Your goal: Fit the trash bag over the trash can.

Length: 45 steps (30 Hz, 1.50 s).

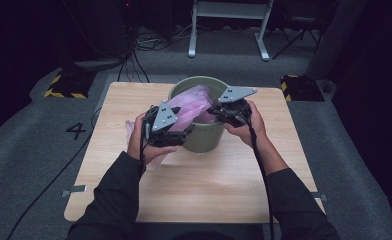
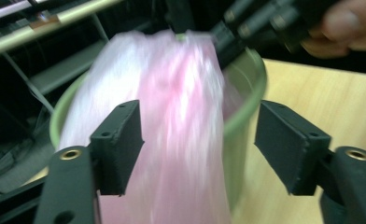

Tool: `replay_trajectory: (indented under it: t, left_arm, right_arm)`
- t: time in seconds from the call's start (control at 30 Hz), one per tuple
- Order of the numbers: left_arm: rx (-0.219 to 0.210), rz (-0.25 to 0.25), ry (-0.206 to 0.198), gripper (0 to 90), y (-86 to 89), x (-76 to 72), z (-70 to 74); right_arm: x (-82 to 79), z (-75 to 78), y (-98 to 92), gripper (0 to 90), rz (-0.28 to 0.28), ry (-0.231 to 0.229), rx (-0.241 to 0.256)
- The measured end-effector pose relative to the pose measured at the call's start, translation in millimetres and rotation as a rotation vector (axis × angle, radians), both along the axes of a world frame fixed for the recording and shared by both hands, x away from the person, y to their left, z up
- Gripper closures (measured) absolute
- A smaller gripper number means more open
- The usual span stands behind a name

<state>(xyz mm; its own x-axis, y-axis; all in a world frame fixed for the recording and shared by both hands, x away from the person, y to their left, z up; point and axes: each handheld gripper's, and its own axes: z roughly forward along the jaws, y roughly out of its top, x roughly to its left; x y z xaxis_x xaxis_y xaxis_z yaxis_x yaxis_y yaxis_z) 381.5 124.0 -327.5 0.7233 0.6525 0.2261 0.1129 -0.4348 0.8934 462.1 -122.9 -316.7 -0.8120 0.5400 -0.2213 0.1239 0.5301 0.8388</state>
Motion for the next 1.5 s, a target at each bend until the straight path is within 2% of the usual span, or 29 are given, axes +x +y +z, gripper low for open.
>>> replay_trajectory:
  t: [0.03, 0.13, 0.27, 0.3, 0.37, 0.47, 0.5, 0.67, 0.73, 0.77, 0.8, 0.83, 0.87, 0.9, 0.93, 0.97, 1.0, 1.03, 1.07, 1.1, 1.17, 1.2, 1.27, 1.3, 1.43, 1.5]
  left_arm:
    - [0.000, -0.005, 0.014, 27.3, 7.8, -7.9, -2.3]
    - [0.018, 0.027, 0.023, 26.8, 19.1, -20.0, -6.5]
    - [0.000, 0.048, 0.012, 26.8, 35.3, -35.1, -13.6]
    - [0.000, 0.048, 0.012, 26.8, 35.3, -35.1, -13.6]
    - [-0.026, 0.056, 0.023, 26.7, 46.8, -44.4, -18.2]
    - [-0.042, 0.045, 0.030, 25.5, 52.0, -49.9, -20.5]
    - [-0.038, 0.039, 0.038, 23.7, 53.4, -54.0, -23.5]
    - [-0.021, 0.040, 0.065, 22.3, 54.6, -53.7, -32.3]
    - [-0.023, 0.036, 0.080, 28.6, 56.2, -51.0, -37.9]
    - [-0.026, 0.036, 0.087, 28.6, 56.3, -49.4, -40.6]
    - [-0.018, 0.035, 0.088, 34.3, 56.4, -47.5, -42.8]
    - [-0.012, 0.003, 0.094, 47.2, 54.9, -43.5, -47.0]
    - [-0.012, 0.003, 0.094, 54.5, 54.9, -43.5, -47.0]
    - [-0.007, -0.016, 0.101, 54.5, 53.5, -41.4, -48.6]
    - [0.005, -0.030, 0.101, 60.0, 51.6, -40.0, -49.9]
    - [0.025, -0.031, 0.077, 73.7, 49.6, -39.5, -50.7]
    - [0.038, -0.028, 0.061, 73.7, 47.5, -39.3, -51.4]
    - [0.044, -0.032, 0.047, 80.3, 46.3, -38.9, -51.5]
    - [0.040, -0.042, 0.040, 87.8, 45.5, -38.4, -51.4]
    - [0.039, -0.030, 0.026, 87.8, 44.0, -38.2, -51.1]
    - [0.020, -0.022, 0.010, 89.3, 42.2, -37.2, -48.2]
    - [0.020, -0.022, 0.010, 89.4, 42.2, -37.2, -48.2]
    - [0.005, -0.019, -0.006, 89.4, 42.2, -36.8, -44.6]
    - [-0.005, -0.018, -0.007, 89.5, 42.4, -36.8, -42.4]
    - [-0.017, -0.014, -0.024, 89.4, 41.9, -37.4, -34.0]
    - [-0.020, -0.020, -0.024, 89.4, 41.5, -37.7, -31.3]
  right_arm:
    - [1.7, 0.5, -5.3, 87.2, -0.009, 0.004, 0.004]
    - [3.3, 2.3, -14.0, 87.2, -0.036, 0.011, 0.011]
    - [6.2, 1.9, -22.0, 86.8, -0.056, 0.026, 0.004]
    - [6.2, 1.9, -22.0, 86.8, -0.056, 0.026, 0.004]
    - [9.7, 0.1, -27.0, 86.2, -0.080, 0.040, -0.001]
    - [12.0, -1.4, -29.6, 85.6, -0.088, 0.049, 0.000]
    - [14.3, -3.0, -31.3, 84.7, -0.093, 0.051, -0.008]
    - [18.9, -7.0, -34.7, 84.2, -0.113, 0.062, -0.008]
    - [20.5, -8.3, -36.2, 84.2, -0.120, 0.068, -0.008]
    - [20.5, -8.3, -36.2, 84.2, -0.120, 0.068, -0.008]
    - [21.4, -9.0, -37.0, 84.2, -0.121, 0.072, -0.007]
    - [23.1, -10.1, -38.0, 83.8, -0.130, 0.071, -0.010]
    - [23.1, -10.1, -38.0, 83.8, -0.130, 0.071, -0.010]
    - [24.0, -10.5, -38.7, 83.3, -0.127, 0.075, -0.005]
    - [24.6, -10.9, -39.1, 82.6, -0.126, 0.076, -0.003]
    - [25.1, -11.6, -39.2, 80.9, -0.118, 0.078, 0.002]
    - [25.1, -11.6, -39.2, 80.9, -0.118, 0.078, 0.002]
    - [25.0, -11.9, -39.1, 79.2, -0.120, 0.076, -0.001]
    - [24.8, -12.1, -39.3, 70.7, -0.130, 0.072, 0.003]
    - [24.8, -12.1, -39.3, 70.7, -0.130, 0.072, 0.003]
    - [23.8, -11.3, -42.4, 56.3, -0.104, 0.083, 0.037]
    - [23.8, -11.3, -42.4, 56.3, -0.104, 0.083, 0.037]
    - [20.9, -10.1, -44.2, 47.7, -0.056, 0.088, 0.061]
    - [16.9, -7.9, -44.6, 38.5, -0.047, 0.070, 0.074]
    - [9.7, -3.1, -44.6, 31.5, -0.010, 0.050, 0.091]
    - [3.0, 0.2, -43.9, 30.1, 0.002, 0.007, 0.087]
